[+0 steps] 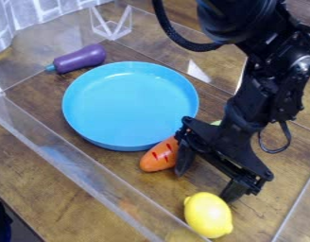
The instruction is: Move the carrot to the left side
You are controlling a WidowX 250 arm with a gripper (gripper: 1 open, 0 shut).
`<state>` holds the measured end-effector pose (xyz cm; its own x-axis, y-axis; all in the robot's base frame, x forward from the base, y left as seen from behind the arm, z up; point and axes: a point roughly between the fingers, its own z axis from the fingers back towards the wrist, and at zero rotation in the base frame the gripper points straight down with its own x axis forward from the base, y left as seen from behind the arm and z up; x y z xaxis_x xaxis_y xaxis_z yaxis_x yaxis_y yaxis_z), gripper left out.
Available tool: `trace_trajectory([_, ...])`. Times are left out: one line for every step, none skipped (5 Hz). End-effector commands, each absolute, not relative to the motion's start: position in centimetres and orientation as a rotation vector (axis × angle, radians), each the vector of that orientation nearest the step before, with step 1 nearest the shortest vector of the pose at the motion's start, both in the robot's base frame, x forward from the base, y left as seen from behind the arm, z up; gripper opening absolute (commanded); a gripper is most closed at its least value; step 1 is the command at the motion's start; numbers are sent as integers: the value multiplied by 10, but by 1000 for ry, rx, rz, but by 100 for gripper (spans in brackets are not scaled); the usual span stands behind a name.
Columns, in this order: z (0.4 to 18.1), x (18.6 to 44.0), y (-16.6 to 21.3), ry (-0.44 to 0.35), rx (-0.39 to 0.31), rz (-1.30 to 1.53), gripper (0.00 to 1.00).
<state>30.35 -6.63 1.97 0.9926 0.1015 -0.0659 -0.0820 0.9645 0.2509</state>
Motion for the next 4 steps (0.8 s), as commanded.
trace_trajectory([9,296,-40,124,282,138,100])
trace_trajectory([9,289,-39,134,289,128,100])
trace_trajectory([9,283,-38,140,296,104,100])
trace_trajectory([8,278,-38,143,300,79,100])
